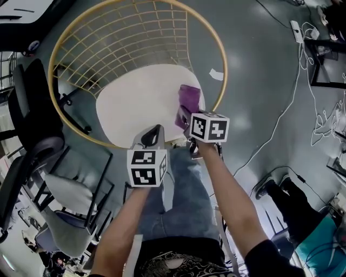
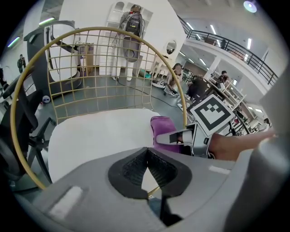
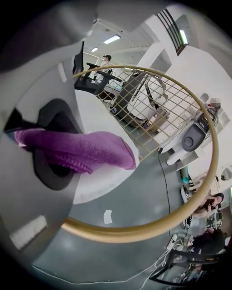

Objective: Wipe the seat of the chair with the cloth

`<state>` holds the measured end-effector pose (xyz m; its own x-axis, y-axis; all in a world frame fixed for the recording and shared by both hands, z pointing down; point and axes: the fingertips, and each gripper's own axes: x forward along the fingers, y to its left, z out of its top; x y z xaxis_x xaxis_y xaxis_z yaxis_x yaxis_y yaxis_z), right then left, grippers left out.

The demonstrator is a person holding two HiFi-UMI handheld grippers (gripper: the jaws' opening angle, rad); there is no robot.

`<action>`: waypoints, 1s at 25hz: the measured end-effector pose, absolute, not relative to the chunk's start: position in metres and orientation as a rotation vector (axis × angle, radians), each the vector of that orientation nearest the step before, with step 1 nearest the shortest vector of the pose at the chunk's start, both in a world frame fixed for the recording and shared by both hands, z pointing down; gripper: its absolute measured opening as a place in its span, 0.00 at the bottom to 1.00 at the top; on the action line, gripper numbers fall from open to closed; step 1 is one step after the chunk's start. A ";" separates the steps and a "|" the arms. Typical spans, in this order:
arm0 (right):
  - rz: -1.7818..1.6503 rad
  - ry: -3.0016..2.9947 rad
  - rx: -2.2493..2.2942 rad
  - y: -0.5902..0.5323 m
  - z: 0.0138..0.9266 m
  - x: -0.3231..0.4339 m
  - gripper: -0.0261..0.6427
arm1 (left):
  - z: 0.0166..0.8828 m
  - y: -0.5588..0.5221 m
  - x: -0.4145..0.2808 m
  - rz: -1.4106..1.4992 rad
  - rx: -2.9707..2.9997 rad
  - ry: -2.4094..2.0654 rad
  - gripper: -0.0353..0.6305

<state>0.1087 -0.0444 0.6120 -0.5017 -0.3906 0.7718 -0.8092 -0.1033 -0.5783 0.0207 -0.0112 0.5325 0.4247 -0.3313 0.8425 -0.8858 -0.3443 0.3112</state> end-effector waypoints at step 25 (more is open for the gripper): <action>1.542 -1.974 1.248 -0.034 0.565 0.071 0.13 | 0.531 0.003 -0.015 0.853 1.873 -1.048 0.05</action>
<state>0.0708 -0.0342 0.5650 -0.5554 -0.4256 0.7144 -0.7962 0.0244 -0.6045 -0.0150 0.0029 0.5311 0.4276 -0.3426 0.8365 -0.8887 -0.3288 0.3196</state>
